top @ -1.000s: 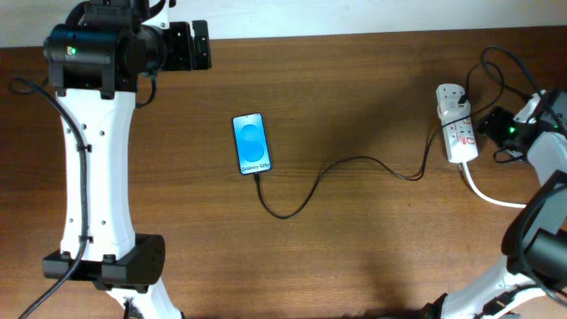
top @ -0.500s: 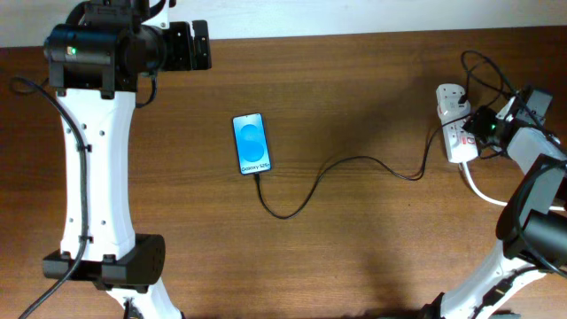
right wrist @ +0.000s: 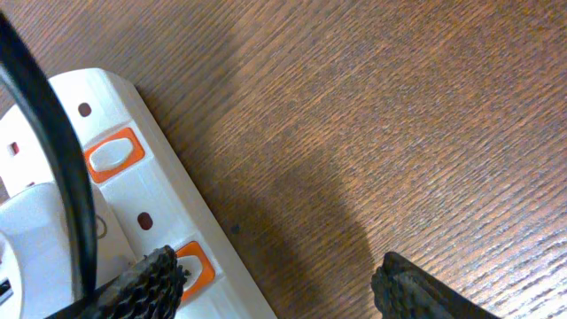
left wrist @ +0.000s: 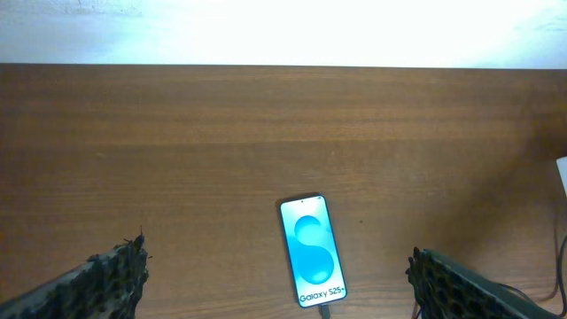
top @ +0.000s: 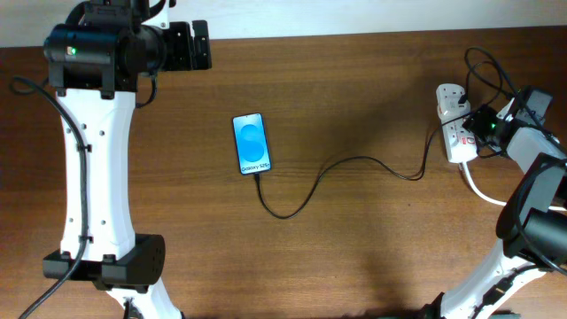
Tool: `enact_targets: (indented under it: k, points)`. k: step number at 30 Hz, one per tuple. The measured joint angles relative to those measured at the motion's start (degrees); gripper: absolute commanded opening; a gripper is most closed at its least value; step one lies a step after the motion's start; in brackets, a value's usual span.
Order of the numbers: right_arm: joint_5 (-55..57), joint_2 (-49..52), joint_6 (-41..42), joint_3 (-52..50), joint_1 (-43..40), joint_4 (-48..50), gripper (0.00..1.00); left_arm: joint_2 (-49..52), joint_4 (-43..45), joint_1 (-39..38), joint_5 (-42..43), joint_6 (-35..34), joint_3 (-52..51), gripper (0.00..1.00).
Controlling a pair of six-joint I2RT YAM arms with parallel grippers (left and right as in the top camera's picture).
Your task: Plug charger to phone and switch on socket
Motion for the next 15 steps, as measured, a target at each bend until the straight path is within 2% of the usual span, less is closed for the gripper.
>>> enact_targets:
  k: [15]
  points:
    - [-2.2,0.0,-1.8,0.6,-0.1,-1.3,0.70,0.0,0.0,0.0,0.0,0.0,0.0,0.99]
